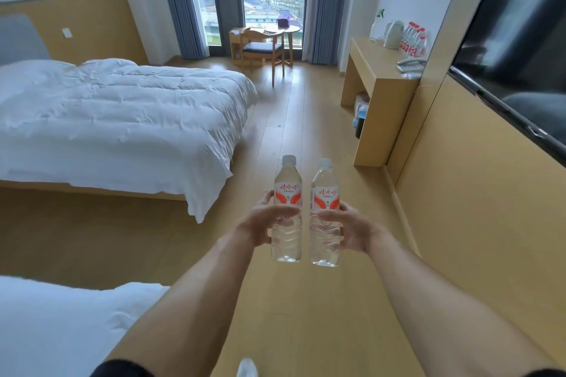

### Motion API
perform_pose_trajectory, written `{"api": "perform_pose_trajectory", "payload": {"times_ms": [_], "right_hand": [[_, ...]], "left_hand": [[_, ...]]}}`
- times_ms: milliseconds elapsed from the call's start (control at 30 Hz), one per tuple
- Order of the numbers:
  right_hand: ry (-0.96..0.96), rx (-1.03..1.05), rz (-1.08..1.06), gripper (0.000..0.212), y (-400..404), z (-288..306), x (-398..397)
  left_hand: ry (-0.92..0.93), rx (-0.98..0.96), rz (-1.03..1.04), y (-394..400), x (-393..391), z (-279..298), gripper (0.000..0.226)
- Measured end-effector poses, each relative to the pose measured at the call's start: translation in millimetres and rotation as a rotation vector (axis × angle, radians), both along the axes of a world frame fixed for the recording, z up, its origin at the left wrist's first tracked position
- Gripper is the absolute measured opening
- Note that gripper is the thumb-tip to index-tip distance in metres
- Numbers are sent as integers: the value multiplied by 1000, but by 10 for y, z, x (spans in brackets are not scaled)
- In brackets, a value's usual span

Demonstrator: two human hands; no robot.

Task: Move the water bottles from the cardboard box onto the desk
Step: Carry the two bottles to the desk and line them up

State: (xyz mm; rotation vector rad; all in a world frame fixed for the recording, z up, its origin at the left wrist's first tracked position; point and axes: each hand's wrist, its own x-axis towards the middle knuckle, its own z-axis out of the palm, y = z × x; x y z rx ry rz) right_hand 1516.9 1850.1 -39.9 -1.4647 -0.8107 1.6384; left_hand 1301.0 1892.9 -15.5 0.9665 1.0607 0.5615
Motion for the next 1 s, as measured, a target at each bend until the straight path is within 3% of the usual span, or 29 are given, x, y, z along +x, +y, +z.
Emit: {"api": "perform_pose_trajectory", "payload": {"times_ms": [567,1000], "right_hand": [[-17,-36,-65,68,3098,-13,40],[-10,-45,-66,70,4861,-4,306]], "left_hand": [[15,-14,-66,3323,70,-186,71],[24,-24,-57,5169,347,-230,79]]}}
